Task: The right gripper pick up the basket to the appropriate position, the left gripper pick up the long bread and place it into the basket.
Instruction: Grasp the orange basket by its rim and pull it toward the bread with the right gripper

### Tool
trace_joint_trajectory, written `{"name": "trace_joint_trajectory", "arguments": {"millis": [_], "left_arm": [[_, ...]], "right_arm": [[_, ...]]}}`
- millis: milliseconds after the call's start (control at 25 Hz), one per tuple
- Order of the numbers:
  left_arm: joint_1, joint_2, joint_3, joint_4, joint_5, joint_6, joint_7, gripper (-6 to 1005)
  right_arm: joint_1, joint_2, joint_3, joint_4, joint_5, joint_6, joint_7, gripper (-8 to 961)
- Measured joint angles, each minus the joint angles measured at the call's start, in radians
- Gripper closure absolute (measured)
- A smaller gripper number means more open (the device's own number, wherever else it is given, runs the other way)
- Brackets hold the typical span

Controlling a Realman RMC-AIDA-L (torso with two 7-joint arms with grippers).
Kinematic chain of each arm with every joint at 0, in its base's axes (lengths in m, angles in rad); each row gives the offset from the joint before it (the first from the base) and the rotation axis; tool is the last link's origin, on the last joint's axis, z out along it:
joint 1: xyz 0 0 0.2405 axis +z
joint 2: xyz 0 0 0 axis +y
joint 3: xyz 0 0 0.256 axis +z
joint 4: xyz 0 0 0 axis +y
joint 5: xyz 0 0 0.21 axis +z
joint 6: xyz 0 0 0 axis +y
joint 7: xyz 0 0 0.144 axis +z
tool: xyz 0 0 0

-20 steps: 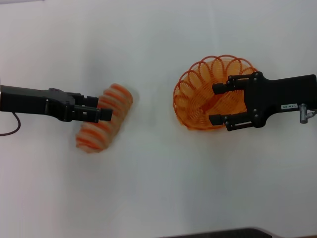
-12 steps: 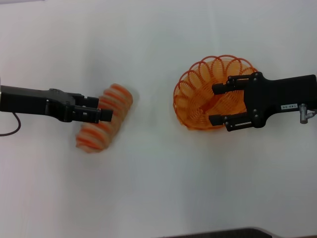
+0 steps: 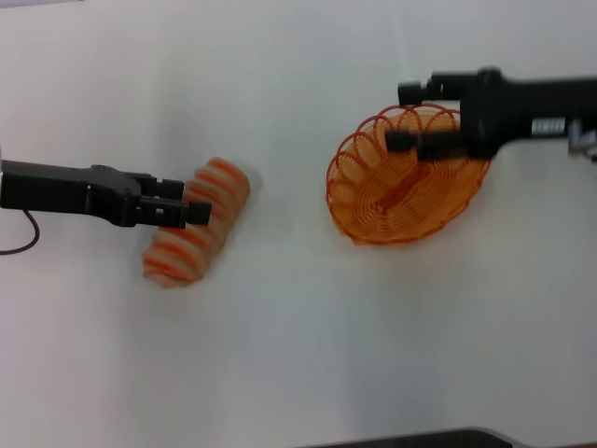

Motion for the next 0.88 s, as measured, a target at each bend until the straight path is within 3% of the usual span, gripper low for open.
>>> {"name": "trace_joint_trajectory", "arguments": {"millis": [200, 360, 680, 880], "left_arm": [[0.0, -0.002, -0.003, -0.001, 0.0, -0.022, -0.002, 188], [-0.004, -0.01, -0.003, 0.003, 0.0, -0.029, -0.001, 188], [-0.012, -0.014, -0.003, 0.006, -0.002, -0.033, 0.004, 187], [-0.011, -0.022, -0.002, 0.007, -0.002, -0.033, 0.007, 187]], "right_arm": [[0.095, -0.066, -0.03, -0.002, -0.021, 0.037, 0.287, 185], [0.147, -0.101, -0.058, -0.046, -0.128, 0.081, 0.497, 193], [0.219, -0.097, -0.083, -0.107, -0.486, 0.133, 0.698, 208], [0.216, -0.092, -0.147, -0.089, -0.534, 0.187, 0.736, 218]]}}
